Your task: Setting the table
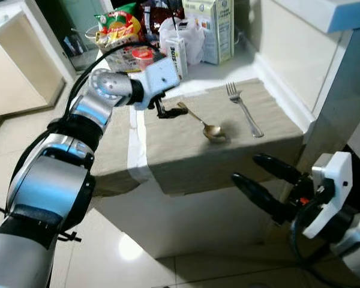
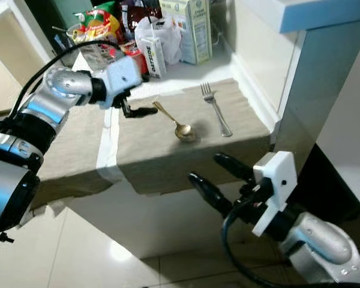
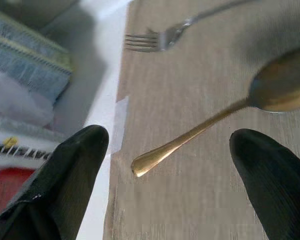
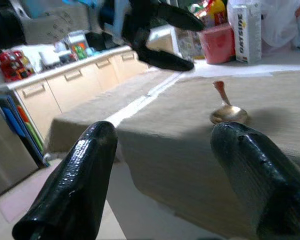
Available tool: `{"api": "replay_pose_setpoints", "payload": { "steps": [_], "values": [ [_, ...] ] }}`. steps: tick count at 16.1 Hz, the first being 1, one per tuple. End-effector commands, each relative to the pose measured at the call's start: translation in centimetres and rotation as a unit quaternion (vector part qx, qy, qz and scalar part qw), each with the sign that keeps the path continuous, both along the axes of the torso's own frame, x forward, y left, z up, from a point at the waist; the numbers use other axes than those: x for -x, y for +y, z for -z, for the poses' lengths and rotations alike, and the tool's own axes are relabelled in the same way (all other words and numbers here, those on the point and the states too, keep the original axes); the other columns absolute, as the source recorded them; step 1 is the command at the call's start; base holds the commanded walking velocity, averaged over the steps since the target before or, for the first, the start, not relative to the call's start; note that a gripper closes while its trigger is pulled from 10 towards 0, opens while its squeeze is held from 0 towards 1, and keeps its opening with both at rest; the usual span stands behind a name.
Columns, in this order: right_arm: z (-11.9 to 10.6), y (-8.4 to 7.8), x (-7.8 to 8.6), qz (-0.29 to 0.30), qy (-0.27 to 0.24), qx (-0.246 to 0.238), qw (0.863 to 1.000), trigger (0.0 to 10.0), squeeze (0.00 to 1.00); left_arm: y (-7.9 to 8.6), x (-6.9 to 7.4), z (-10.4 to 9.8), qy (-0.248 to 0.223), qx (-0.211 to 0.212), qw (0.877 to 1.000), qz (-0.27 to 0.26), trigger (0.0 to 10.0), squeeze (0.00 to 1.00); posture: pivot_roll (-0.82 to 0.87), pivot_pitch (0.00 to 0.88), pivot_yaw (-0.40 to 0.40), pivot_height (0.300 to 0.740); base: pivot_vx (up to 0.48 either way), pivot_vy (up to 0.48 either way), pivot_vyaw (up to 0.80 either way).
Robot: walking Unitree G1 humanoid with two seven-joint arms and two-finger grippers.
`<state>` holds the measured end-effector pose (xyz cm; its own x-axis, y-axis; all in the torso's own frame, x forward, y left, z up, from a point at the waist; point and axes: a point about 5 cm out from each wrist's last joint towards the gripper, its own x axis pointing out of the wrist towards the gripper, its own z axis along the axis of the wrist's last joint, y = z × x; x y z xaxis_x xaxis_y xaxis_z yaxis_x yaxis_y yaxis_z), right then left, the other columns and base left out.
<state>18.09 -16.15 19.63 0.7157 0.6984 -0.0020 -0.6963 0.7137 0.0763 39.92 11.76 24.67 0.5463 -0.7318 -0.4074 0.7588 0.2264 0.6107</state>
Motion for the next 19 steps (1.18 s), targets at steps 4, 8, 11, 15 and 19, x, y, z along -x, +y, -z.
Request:
{"api": "replay_pose_setpoints", "payload": {
  "steps": [4, 8, 11, 15, 19],
  "values": [
    [0.5, 1.2, 0.3, 0.007, 0.006, 0.001, 1.000, 10.0, 0.00, -0.8, 0.2, 1.1, -0.048, -0.073, 0.996, 0.031, 10.0, 0.00, -0.40, 0.078, 0.247, 0.740, 0.000, 0.000, 0.00],
    [0.9, 1.8, -0.1, 0.020, 0.002, -0.001, 1.000, 10.0, 0.00, -1.6, 0.4, 1.7, -0.121, -0.095, 0.987, 0.046, 10.0, 0.00, -0.40, 0.083, 0.251, 0.740, 0.000, 0.000, 0.00],
    [1.1, 1.9, -0.1, 0.023, 0.001, 0.000, 1.000, 10.0, 0.00, -1.8, 0.5, 1.6, -0.148, -0.112, 0.981, 0.056, 10.0, 0.00, -0.40, 0.083, 0.257, 0.740, 0.000, 0.000, 0.00],
    [1.6, 2.2, 0.0, 0.033, 0.005, -0.003, 0.999, 10.0, 0.00, -1.3, -1.0, -0.8, -0.082, 0.124, 0.985, -0.088, 10.0, 0.00, -0.39, 0.085, 0.265, 0.740, 0.000, 0.000, 0.00],
    [1.9, 2.1, 0.3, 0.037, 0.014, -0.007, 0.999, 10.0, 0.00, -0.3, -1.4, -0.1, -0.035, 0.308, 0.934, -0.179, 10.0, 0.00, -0.39, 0.087, 0.256, 0.740, 0.000, 0.000, 0.00]
  ]
}}
